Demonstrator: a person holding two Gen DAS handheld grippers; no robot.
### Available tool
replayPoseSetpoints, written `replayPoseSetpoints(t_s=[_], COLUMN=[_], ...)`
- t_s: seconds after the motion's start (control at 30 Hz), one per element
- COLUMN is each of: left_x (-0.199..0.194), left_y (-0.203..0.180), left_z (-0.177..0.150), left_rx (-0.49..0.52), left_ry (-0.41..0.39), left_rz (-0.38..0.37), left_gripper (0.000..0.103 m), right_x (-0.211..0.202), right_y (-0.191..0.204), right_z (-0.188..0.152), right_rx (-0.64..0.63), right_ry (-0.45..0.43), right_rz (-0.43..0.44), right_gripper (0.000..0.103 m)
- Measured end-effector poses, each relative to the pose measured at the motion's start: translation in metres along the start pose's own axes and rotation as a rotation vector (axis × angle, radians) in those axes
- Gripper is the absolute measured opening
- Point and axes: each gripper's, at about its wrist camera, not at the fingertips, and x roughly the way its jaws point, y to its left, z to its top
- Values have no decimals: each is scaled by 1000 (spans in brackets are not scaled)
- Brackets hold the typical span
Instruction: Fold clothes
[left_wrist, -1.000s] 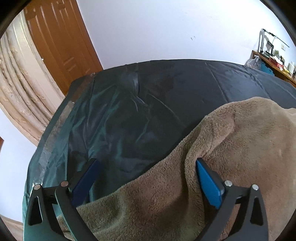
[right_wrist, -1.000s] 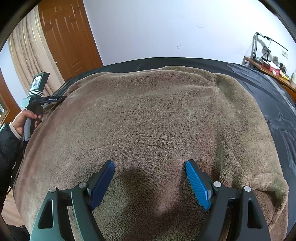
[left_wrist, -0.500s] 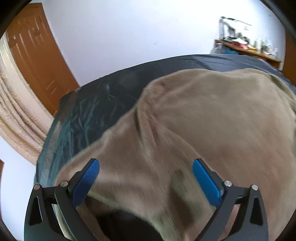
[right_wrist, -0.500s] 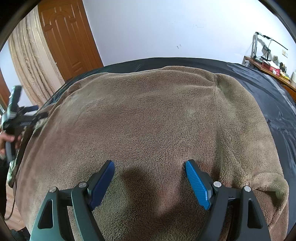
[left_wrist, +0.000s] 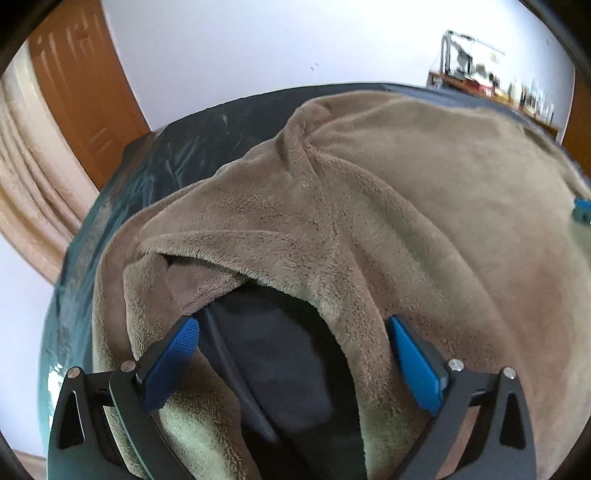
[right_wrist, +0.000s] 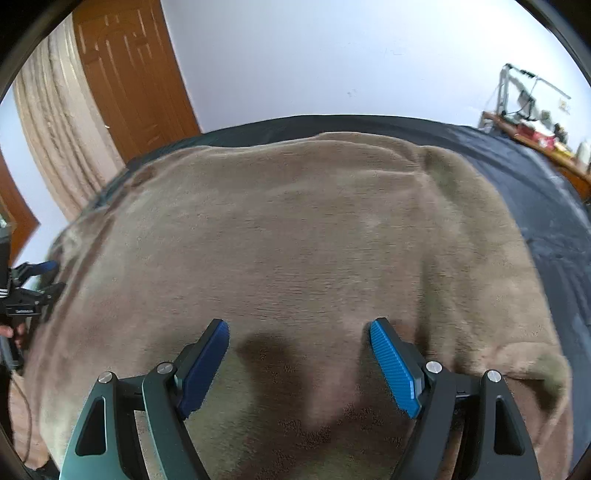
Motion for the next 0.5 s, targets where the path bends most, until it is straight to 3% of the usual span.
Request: replayPoseSetpoints(t_s=[0.1, 0.4, 0.5], left_x=[0, 2, 2], left_y=[-2, 4, 3], left_z=[-1, 1, 3], left_rx=[16, 26, 35], left_ry=[-4, -3, 1], left_rz=[15, 18, 28], left_gripper=[101, 102, 102], right_x=[-2, -4, -15], right_y=[-16, -33, -44], right_z=[-1, -2, -5], right_rx=[0, -67, -60], right_ry=[11, 57, 45], right_rz=[-47, -64, -14], right_gripper=[81, 81, 81])
